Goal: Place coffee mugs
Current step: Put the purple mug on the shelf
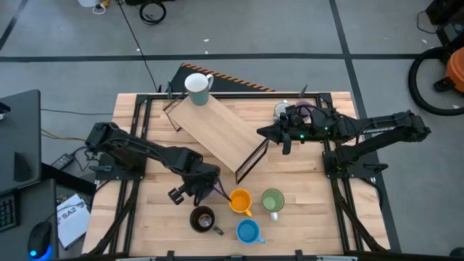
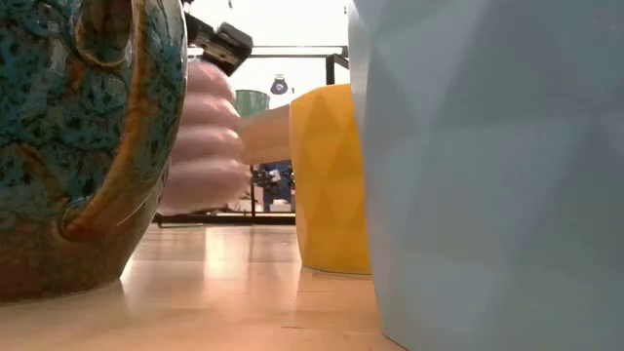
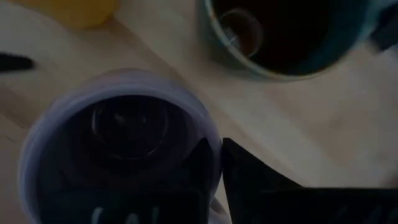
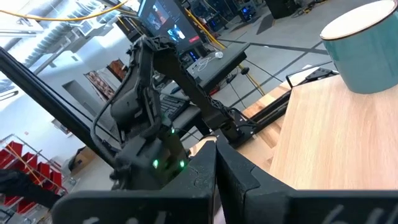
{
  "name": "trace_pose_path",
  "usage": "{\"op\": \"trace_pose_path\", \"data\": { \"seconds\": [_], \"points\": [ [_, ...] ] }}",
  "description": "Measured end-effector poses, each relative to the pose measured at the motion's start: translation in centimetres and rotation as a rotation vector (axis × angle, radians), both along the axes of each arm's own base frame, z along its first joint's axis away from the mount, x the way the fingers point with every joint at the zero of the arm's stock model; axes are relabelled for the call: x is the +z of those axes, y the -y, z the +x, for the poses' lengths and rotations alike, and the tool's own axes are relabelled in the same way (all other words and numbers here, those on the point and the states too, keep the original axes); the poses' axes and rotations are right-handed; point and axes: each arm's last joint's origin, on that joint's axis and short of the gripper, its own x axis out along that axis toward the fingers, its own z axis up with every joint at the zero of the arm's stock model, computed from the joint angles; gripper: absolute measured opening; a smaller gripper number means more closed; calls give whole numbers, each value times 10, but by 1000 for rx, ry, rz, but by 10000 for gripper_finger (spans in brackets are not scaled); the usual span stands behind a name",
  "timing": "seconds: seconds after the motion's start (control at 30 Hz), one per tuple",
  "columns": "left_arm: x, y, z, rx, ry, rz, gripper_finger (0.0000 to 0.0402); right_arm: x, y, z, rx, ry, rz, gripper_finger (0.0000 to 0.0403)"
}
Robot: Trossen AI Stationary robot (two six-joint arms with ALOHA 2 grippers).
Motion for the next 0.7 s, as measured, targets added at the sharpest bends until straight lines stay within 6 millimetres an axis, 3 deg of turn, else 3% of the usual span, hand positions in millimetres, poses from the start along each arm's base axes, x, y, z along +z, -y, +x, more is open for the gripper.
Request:
{"op": "trace_pose_path", "data": {
  "seconds": [0.4, 0.7],
  "points": [
    [60, -40, -37, 503, -70, -296, 30, 1, -1, 0, 21, 6, -17, 16],
    [91, -89, -73, 823, -26, -322, 30, 2, -1, 0, 21, 15, -17, 16]
  ]
}}
